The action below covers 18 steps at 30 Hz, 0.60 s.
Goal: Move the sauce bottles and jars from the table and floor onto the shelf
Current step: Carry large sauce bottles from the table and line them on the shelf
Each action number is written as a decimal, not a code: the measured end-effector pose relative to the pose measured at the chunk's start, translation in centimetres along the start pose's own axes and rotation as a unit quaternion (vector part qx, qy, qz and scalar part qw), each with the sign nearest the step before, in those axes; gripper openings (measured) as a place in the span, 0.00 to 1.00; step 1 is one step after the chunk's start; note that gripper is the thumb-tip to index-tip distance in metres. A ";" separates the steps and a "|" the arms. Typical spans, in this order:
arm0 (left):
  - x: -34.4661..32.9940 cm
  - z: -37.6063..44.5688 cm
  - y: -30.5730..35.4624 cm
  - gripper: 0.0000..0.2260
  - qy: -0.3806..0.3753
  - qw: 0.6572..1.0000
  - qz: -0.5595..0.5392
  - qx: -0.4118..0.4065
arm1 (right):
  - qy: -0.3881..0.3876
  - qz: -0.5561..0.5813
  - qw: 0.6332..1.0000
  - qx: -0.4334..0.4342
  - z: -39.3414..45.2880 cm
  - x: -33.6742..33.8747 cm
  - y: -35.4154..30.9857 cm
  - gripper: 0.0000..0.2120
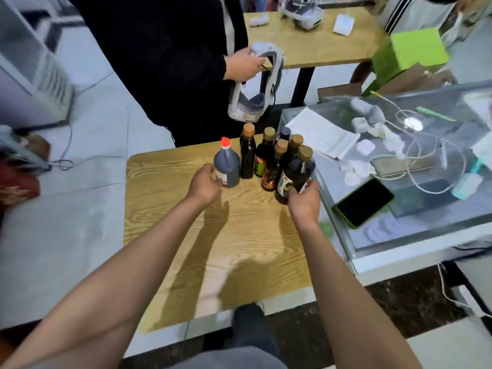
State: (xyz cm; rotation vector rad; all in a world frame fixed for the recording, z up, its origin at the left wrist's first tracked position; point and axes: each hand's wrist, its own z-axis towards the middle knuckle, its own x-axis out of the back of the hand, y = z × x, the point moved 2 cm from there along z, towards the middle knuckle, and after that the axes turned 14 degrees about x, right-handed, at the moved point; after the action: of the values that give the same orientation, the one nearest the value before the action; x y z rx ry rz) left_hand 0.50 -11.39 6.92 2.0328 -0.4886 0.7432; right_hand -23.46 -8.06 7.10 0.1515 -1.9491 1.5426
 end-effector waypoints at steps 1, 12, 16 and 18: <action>-0.2 1.0 0.6 0.20 0.008 1.000 -0.007 0.010 | 0.002 0.009 1.000 -0.002 0.8 -0.5 0.3 0.18; -2.4 10.4 3.5 0.28 -0.037 0.996 -0.081 -0.005 | 0.085 0.043 0.995 0.025 4.7 -3.6 2.2 0.45; -2.0 11.5 3.5 0.32 -0.057 0.996 -0.060 -0.021 | 0.101 0.014 0.995 0.013 5.7 -3.9 2.1 0.44; -1.8 11.6 3.3 0.36 -0.085 0.994 -0.061 -0.010 | 0.097 0.001 0.995 0.008 5.9 -4.0 2.1 0.45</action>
State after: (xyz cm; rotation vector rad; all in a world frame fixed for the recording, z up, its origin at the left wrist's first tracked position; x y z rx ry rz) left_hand 0.88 -22.91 2.84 2.0975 -0.4627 0.4921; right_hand -23.62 -13.95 2.57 0.0068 -1.7864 1.5148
